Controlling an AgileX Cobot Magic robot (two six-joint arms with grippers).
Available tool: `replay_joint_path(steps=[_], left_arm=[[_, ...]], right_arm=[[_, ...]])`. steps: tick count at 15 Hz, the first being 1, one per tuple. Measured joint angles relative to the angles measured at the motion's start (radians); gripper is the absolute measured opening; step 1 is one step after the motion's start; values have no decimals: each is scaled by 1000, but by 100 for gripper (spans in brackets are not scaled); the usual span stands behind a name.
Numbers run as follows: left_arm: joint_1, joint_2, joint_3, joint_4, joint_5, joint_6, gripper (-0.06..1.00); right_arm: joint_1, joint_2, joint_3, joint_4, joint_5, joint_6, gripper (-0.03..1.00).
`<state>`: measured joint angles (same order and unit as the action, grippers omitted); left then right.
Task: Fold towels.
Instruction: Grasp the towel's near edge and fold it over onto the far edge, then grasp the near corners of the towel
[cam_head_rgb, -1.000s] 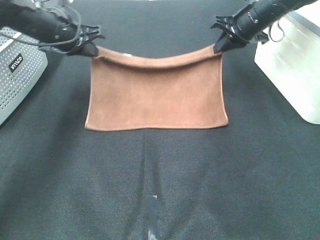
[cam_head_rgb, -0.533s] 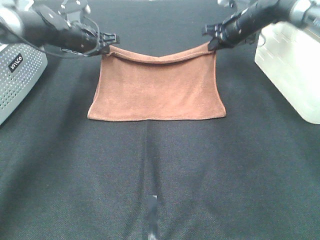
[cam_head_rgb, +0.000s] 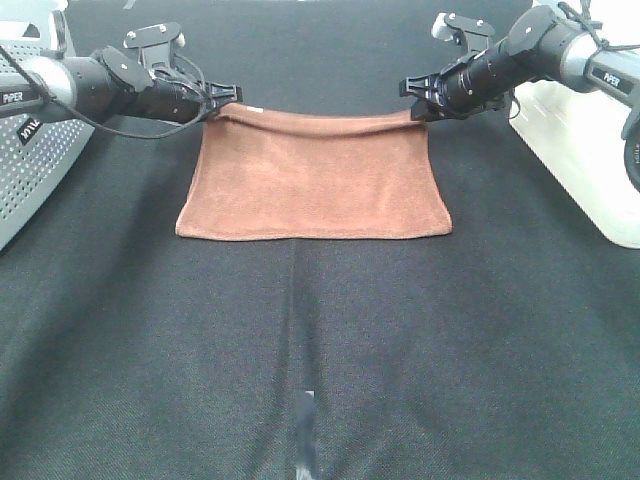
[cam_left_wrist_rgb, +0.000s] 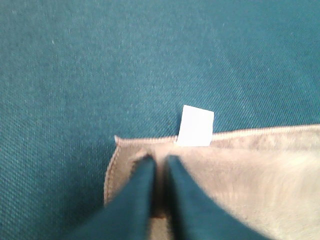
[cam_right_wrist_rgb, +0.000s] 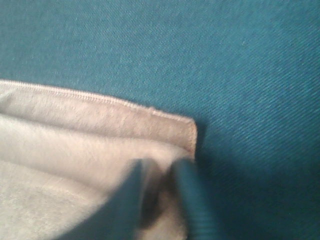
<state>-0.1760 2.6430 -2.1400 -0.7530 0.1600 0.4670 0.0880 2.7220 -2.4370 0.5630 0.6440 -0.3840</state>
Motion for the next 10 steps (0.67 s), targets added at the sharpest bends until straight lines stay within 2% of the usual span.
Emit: replay_joint_path(steps=[1,2,3,5,7,8,10], left_arm=[[0,0,0,0,-1,0,33],[0,0,0,0,-1,0,33],[0,0,0,0,3,0,50],[0,-12,0,5,72,0,73],[0,-39,0,28,196,0,78],[0,-69,0,69,294,-3,79],[0,-108,-5,118,409,-44,79]], right_arm=[[0,0,0,0,4,0,52],[0,0,0,0,4,0,52],[-1,-1,0,-1,21,0,62],[-1,-14,0,-20,90,10,68],[-1,-47,0,-42,207,29,69],[-1,-78,-2,-51,300,36,69],[-1,-106,-3,-65,410,86,70]])
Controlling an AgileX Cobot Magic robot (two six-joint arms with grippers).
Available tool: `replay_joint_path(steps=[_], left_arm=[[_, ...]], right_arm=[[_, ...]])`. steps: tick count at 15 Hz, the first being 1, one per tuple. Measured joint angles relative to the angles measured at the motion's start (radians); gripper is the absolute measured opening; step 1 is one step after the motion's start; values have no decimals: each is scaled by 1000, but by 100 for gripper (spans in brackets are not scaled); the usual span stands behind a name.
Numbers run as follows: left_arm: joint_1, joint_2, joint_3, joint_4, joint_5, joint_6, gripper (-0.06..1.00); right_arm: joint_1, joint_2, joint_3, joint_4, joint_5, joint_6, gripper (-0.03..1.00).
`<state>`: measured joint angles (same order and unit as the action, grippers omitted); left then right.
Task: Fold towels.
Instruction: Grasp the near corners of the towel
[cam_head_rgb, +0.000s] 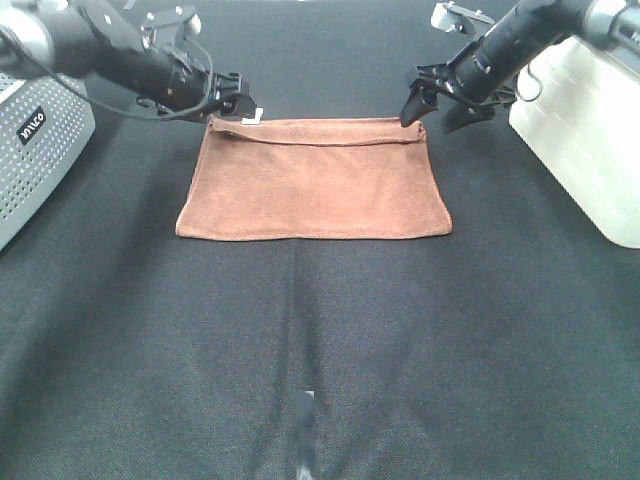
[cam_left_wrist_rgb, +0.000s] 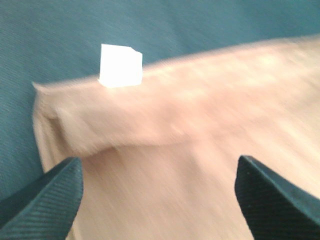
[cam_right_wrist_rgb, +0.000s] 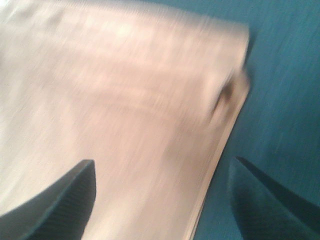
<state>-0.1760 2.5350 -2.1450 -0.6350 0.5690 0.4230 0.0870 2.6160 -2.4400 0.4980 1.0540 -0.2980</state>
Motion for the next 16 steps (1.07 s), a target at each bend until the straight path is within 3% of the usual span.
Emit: replay_joint_path(steps=[3,6,8,10,12,14,16], left_arm=[[0,-23,0,98,227,-116,79],[1,-67,0,198,341,-307,79],[1,-83,0,217,378,-348,79],[1,-97,0,259,489,-423,79],[1,-104,1,356,600,-537,79],[6,-154,55,399,607,-559,79],[6,-238,185,403,525,-573,78]], right_arm=[[0,-33,0,-24,145,54,70],[0,-44,0,-30,153,113,70],[0,-53,19,-34,153,129,70],[0,-124,143,-41,153,124,70],[0,-204,278,-44,153,118,70],[0,-294,463,-45,128,102,70],[0,-369,637,-44,20,89,70]])
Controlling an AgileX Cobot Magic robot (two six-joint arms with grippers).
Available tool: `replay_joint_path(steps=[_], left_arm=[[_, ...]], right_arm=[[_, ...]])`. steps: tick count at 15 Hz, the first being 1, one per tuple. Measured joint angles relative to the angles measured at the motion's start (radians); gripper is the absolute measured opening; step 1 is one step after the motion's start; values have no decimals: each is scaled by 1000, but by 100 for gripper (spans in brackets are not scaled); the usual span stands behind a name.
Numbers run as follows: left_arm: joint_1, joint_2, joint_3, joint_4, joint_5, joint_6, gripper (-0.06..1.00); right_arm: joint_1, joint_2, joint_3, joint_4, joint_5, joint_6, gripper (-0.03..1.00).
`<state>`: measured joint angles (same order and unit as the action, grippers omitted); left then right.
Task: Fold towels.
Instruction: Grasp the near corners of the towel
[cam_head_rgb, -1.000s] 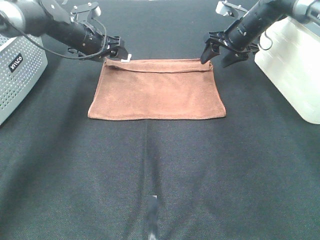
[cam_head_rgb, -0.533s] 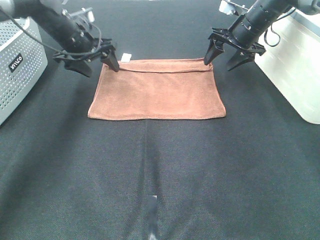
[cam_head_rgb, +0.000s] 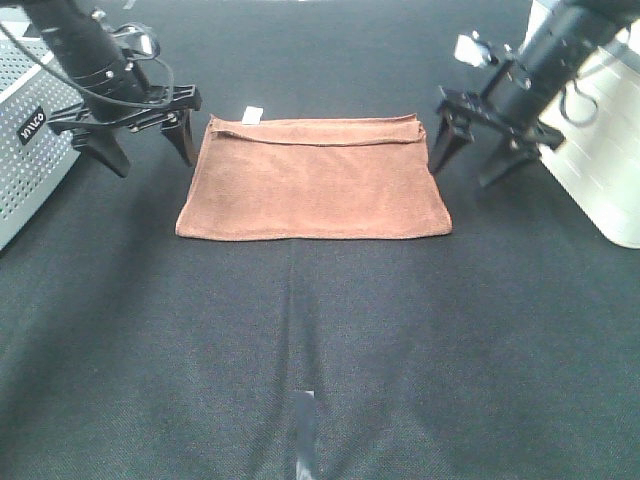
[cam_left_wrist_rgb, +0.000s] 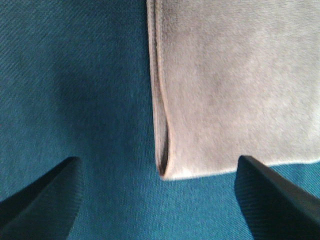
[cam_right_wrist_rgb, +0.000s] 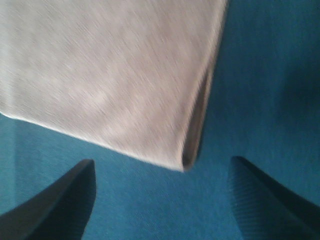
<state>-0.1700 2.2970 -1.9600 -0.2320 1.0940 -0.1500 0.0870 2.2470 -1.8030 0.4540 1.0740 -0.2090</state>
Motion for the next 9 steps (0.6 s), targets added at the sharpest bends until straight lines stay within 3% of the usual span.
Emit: replay_joint_path(steps=[1,4,6,9], left_arm=[[0,-61,148,0,-96,-13,78],[0,-136,391,-22,-293,-57,71],[0,-138,448,-42,-367,-66,69],[0,-138,450,-47,-395,-66,69]], right_arm=[[0,-53,110,7,-75,-22,70],[0,-87,230,39,-139,-74,70],[0,-85,250,40,-166,-99,70],[0,-85,251,46,-201,-100,70]])
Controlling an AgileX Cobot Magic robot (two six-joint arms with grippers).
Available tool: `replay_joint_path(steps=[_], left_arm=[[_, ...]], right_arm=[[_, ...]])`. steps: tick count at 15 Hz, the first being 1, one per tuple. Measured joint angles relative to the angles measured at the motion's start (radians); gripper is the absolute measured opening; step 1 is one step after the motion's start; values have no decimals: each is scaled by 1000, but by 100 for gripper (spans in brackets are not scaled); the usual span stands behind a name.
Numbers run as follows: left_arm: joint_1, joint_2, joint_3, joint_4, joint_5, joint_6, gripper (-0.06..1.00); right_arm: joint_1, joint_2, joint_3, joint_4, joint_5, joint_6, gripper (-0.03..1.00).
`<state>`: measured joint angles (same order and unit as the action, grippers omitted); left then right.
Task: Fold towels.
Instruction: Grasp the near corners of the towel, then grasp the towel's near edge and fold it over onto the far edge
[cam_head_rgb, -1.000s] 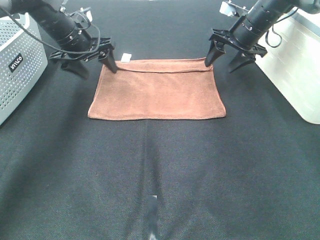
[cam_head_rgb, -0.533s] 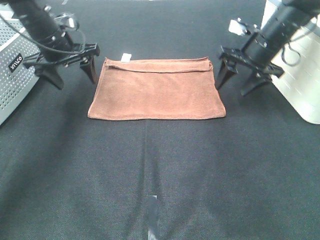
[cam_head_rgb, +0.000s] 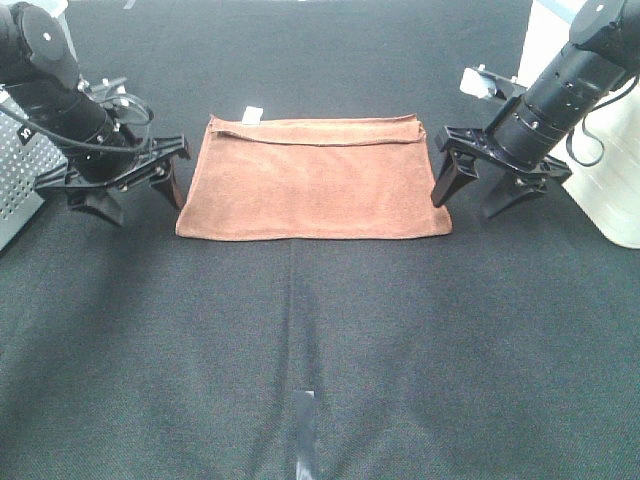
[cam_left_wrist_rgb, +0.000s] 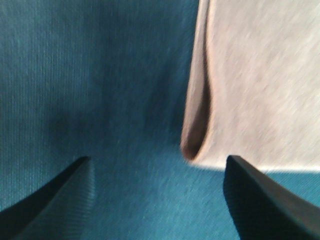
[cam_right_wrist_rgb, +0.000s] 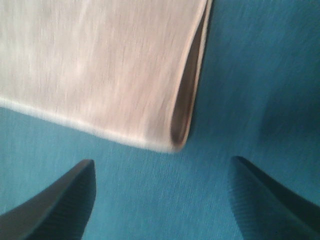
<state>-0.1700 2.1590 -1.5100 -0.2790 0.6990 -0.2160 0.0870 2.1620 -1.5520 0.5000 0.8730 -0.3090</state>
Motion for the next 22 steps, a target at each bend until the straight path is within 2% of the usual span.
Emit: replay_joint_path(steps=[2,4,6,7,8,11,13,15,17,18,20,21,22], left_arm=[[0,0,2,-6,-28,-1,69],[0,4,2,-49,-68,2,69],[0,38,2,-143,-98,58,69],[0,66,2,-230,-103,134,69],[0,85,3,-282,-104,179,69],[0,102,3,-349,-113,239,68],[0,118,-8,-394,-123,257,68],[0,124,-9,-407,-124,280,61],[0,133,-9,-407,-125,284,38],[0,137,-9,-407,-125,284,24],[0,140,-9,-401,-121,284,5],[0,139,-9,-383,-110,284,1],[0,133,-9,-363,-96,284,1]], right_arm=[[0,0,0,1,-37,-3,70],[0,0,0,3,-67,-7,70],[0,0,0,3,-96,-9,70],[0,10,-4,4,-98,-22,70],[0,31,-17,7,-90,-24,70],[0,78,-21,30,-84,-29,70],[0,118,-29,116,-84,-83,70],[0,133,-29,191,-85,-126,59],[0,144,-29,222,-93,-131,43],[0,150,-29,223,-93,-132,30],[0,154,-29,223,-92,-132,4],[0,154,-29,223,-89,-128,0],[0,154,-29,223,-73,-119,0]])
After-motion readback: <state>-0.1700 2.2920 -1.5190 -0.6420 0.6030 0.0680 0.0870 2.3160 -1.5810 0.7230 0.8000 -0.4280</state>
